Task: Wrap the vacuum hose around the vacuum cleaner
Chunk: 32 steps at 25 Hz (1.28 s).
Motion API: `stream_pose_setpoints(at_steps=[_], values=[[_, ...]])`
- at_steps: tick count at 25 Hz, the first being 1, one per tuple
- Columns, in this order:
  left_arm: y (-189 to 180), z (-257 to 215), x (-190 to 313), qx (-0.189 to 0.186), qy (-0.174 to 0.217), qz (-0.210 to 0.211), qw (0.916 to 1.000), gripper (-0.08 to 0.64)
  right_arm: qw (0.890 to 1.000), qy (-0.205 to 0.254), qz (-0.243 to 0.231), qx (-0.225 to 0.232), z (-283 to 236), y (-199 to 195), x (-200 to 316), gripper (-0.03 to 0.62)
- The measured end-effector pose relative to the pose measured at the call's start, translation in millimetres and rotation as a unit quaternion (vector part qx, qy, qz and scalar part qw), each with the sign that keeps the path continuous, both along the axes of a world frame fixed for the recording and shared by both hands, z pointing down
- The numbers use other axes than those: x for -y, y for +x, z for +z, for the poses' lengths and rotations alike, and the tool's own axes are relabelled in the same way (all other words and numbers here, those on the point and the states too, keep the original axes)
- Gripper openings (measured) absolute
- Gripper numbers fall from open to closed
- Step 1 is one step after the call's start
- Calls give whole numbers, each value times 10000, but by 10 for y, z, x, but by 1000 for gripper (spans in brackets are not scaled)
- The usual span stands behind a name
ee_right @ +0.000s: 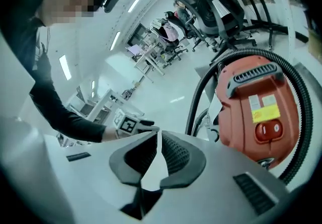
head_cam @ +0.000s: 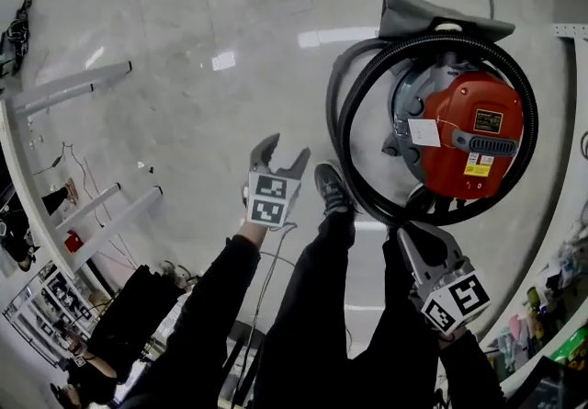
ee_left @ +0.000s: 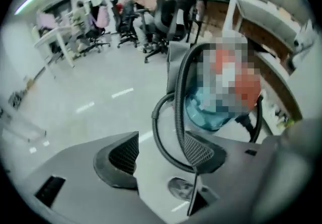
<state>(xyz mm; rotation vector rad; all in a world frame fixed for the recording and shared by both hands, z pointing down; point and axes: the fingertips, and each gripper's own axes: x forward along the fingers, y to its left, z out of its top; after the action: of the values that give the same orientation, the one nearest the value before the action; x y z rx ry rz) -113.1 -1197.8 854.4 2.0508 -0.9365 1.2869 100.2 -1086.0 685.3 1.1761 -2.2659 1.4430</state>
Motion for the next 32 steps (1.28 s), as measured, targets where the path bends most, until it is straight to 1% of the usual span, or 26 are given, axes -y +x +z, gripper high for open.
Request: stream_pose_setpoints(at_steps=[1,2,3,5,7,9,12,14,16,18,20,23,25,28,32], values=[[65,-252,-174,-306,-159,-278,9990,291,9999,16,-69,-105,-75,49,19,33],[166,-504,-369,-606,-342,-467,9965,275,9997,25,-130,-197,-166,100,30,32],[296,-764,-565,-894,-513,-564,9931,254,9994,17,-183,-285,-273,148,35,32],[611,-1312,-880,-1429,-684,-541,9859,203,9985,18,-281,-459,-513,234,54,32],[949,-1839,-1059,-1846,-612,-405,9801,159,9973,166,-380,-598,-769,323,104,32],[1275,-2347,-1177,-2175,-480,-294,9744,149,9957,406,-451,-702,-1076,428,140,32],[1663,-3209,-1232,-2534,-191,-183,9670,149,9931,753,-446,-778,-1679,577,163,32],[1834,-3815,-1192,-2660,134,-100,9638,149,9919,946,-402,-751,-2139,653,186,32],[1927,-4367,-1149,-2706,462,-71,9616,149,9897,1158,-396,-744,-2596,713,192,32],[1962,-4834,-1142,-2730,733,-110,9591,149,9858,1425,-428,-775,-3019,749,161,32],[1978,-5179,-1174,-2738,934,-206,9570,149,9803,1730,-476,-828,-3378,773,114,32],[2024,-5464,-1268,-2748,1139,-422,9538,149,9708,2141,-522,-951,-3755,828,39,32],[2052,-5562,-1334,-2754,1264,-531,9515,149,9672,2295,-471,-985,-3903,867,-25,32],[2071,-5681,-1423,-2790,1349,-599,9489,149,9661,2369,-377,-953,-4051,873,-149,31],[2070,-5816,-1389,-2899,1323,-501,9465,149,9633,2459,-271,-1043,-4219,837,-202,31]])
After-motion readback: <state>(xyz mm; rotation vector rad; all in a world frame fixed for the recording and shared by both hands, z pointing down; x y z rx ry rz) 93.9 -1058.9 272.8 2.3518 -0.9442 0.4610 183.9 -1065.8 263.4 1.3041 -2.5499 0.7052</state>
